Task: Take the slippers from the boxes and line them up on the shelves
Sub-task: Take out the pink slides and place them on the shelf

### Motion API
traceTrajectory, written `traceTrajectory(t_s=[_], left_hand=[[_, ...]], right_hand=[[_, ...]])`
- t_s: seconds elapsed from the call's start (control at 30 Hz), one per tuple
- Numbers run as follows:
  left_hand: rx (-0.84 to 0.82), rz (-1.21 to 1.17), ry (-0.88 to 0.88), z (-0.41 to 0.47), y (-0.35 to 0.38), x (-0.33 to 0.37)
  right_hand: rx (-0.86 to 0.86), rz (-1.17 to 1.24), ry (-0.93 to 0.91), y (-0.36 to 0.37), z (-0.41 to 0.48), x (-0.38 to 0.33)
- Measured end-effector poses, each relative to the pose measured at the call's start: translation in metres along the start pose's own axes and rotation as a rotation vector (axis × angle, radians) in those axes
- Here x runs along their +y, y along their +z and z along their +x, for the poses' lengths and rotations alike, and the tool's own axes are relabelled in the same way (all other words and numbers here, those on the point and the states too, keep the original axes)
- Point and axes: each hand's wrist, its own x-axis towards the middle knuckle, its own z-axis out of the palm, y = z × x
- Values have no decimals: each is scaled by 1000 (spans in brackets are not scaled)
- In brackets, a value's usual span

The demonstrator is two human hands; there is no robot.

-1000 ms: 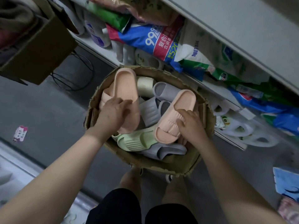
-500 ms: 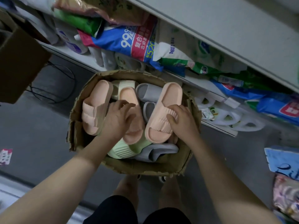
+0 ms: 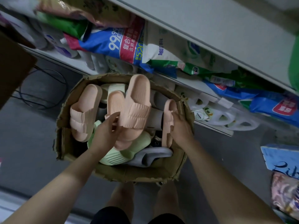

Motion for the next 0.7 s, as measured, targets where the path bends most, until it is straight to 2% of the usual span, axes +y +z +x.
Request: traceTrajectory(t_s=[0.1,0.23,0.33,0.47,0.6,0.63,0.7], left_hand=[[33,-25,-39,-2,-1,-10],[86,51,14,-4,2,-5],[130,144,37,-3,3,5],[99,158,53,-5,0,15],[201,327,174,-7,-7,32],[198,287,185,-7,-10,43],[86,47,117,-4,-15,67]], right_hand=[[-74,-17,23,16,15,-1],[-33,-113,-63,21,32,-5],[-27,-90,-79,14,32,-5],[93,-33,-199,-8,17,-16],[258,-51,-263,-43,-15,-36],[287,-51,-320,-53,-24,-41],[374,-53,-481,-71,-40,-52]])
